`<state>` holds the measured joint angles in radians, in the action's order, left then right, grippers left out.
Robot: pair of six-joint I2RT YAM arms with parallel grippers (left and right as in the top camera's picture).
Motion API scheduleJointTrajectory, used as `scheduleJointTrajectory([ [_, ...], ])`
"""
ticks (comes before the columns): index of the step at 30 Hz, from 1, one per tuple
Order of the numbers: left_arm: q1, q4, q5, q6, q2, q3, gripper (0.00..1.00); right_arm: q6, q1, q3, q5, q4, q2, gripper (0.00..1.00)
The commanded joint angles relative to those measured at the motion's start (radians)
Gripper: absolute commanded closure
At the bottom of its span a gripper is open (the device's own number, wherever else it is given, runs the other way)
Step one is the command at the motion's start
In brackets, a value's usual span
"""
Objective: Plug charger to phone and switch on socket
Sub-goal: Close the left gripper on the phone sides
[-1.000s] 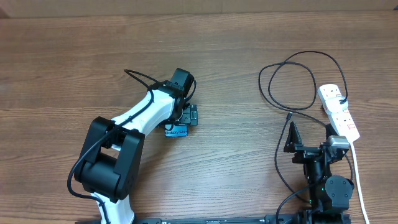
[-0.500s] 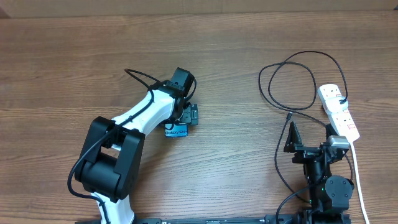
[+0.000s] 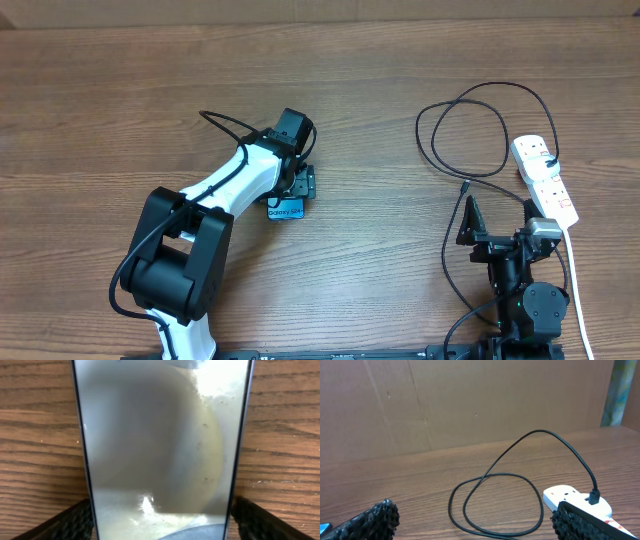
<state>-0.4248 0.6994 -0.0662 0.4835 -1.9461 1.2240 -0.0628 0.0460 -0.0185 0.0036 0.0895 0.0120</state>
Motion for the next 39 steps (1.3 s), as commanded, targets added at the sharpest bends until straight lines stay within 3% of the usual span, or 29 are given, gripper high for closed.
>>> scheduleJointTrajectory([
  [1,0.006,0.003,-0.034,0.022,-0.047,-0.013,0.22,0.005,0.006,0.011,-0.005,-0.006,-0.005,0.00],
  [8,0.006,0.011,-0.041,0.022,-0.048,-0.013,0.29,0.005,0.006,0.011,-0.005,-0.006,-0.005,0.00],
  [13,0.006,0.013,-0.046,0.022,-0.048,-0.013,0.39,0.005,0.006,0.011,-0.005,-0.006,-0.005,0.00],
  [19,0.006,0.044,-0.090,0.017,-0.048,-0.013,0.38,0.005,0.006,0.011,-0.005,-0.006,-0.005,0.00],
  [22,0.006,0.043,-0.101,-0.015,-0.048,-0.013,0.36,0.005,0.006,0.011,-0.005,-0.006,-0.005,0.00],
  [25,0.006,0.041,-0.101,-0.016,-0.048,-0.013,0.25,0.005,0.006,0.011,-0.005,-0.006,-0.005,0.00],
  [31,0.006,0.009,-0.101,-0.016,-0.047,-0.013,0.15,0.005,0.006,0.011,-0.005,-0.006,-0.005,0.00],
  [39,0.006,-0.021,-0.097,-0.011,-0.048,-0.013,0.09,0.005,0.006,0.011,-0.005,-0.006,-0.005,0.00],
])
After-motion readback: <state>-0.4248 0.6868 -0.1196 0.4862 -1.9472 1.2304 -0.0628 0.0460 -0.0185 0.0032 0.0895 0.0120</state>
